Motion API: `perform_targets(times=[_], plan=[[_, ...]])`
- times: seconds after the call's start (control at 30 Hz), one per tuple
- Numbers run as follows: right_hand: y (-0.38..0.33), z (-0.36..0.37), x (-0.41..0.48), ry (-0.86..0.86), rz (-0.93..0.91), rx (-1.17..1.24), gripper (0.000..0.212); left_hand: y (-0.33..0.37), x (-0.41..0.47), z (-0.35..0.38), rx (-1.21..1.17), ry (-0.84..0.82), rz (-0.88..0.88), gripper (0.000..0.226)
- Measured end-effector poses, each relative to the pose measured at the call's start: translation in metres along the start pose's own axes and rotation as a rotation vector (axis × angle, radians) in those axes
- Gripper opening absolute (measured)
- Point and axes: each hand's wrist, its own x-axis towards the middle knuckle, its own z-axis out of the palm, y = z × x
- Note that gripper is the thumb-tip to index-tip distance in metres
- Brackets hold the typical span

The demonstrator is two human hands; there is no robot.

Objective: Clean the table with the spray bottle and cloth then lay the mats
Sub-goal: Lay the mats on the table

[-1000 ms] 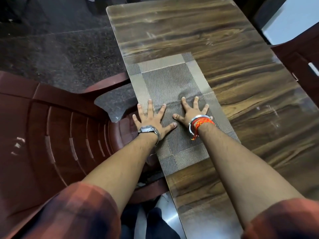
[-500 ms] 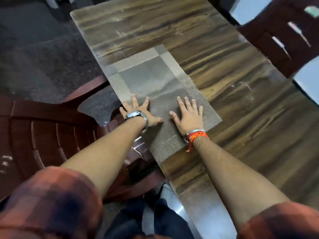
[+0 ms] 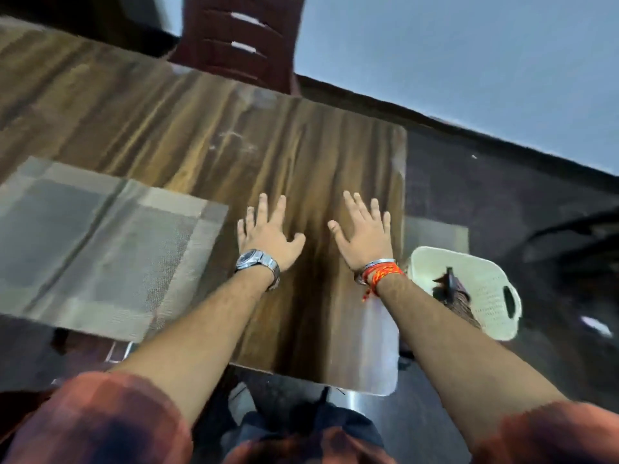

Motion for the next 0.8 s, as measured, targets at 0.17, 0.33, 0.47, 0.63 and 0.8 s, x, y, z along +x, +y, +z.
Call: perform_targets(times=[0.17, 0.33, 0.47, 0.63, 0.8], plan=[[0.095, -0.018, -0.023, 0.029, 0.166, -0.011, 0.07, 0.1, -0.014, 0.052, 0.038, -0.065, 0.176, 0.084], [0.194, -0.029, -0.044, 0.026, 0.206, 0.012, 0.069, 0.187, -0.022, 0.115, 0.096, -0.076, 0.28, 0.081], [0.288, -0.045, -0.055, 0.01, 0.233, 0.031, 0.07, 0.25, -0.021, 0.163, 0.133, -0.099, 0.265, 0.081], [0.386, -0.067, -0.055, -0.086, 0.243, -0.005, 0.07, 0.301, -0.012, 0.196, 0.156, -0.129, 0.173, 0.082], [0.431, -0.065, -0.033, -0.124, 0.232, 0.039, 0.069, 0.319, 0.025, 0.22, 0.19, -0.177, 0.114, 0.078]])
